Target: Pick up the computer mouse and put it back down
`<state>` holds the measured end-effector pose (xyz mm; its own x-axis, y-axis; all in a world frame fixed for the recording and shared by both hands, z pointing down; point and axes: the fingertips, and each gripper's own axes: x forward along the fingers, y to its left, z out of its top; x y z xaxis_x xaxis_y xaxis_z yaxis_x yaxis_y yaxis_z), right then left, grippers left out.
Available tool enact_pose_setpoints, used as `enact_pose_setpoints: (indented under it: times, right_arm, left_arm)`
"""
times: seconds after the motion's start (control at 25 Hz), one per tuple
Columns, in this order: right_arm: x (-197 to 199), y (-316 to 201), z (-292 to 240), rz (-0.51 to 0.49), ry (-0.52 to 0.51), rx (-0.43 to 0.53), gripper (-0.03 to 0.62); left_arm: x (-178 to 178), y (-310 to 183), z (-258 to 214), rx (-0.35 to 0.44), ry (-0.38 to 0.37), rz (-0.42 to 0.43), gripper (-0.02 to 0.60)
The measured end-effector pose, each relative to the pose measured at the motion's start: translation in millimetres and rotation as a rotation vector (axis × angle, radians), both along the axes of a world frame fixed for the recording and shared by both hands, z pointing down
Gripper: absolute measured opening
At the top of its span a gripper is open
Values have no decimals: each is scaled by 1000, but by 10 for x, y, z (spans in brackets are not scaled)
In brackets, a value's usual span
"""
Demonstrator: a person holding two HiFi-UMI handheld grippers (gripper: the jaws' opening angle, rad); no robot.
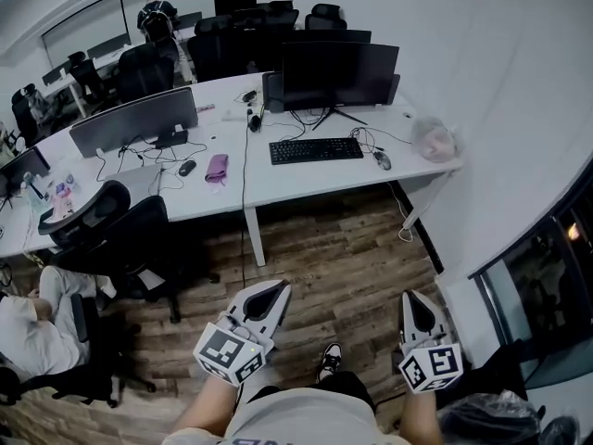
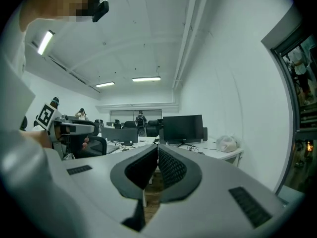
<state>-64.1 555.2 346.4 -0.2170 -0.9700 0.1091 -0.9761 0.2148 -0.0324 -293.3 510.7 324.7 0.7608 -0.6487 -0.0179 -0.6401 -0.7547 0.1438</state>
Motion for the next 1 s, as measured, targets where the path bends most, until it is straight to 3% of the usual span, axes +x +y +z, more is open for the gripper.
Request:
enact_pose_setpoints:
  times: [0.6,1.0]
  right_arm:
    - [1294,-1269,-23,-34,-41,-3,21]
    - [1776,-1743,159,-69,-82,-37,21]
  left_arm:
    - [1079,-1216,-116,7,-34,-91,8]
    - [1661,-1618,20,-24,-78,-111,8]
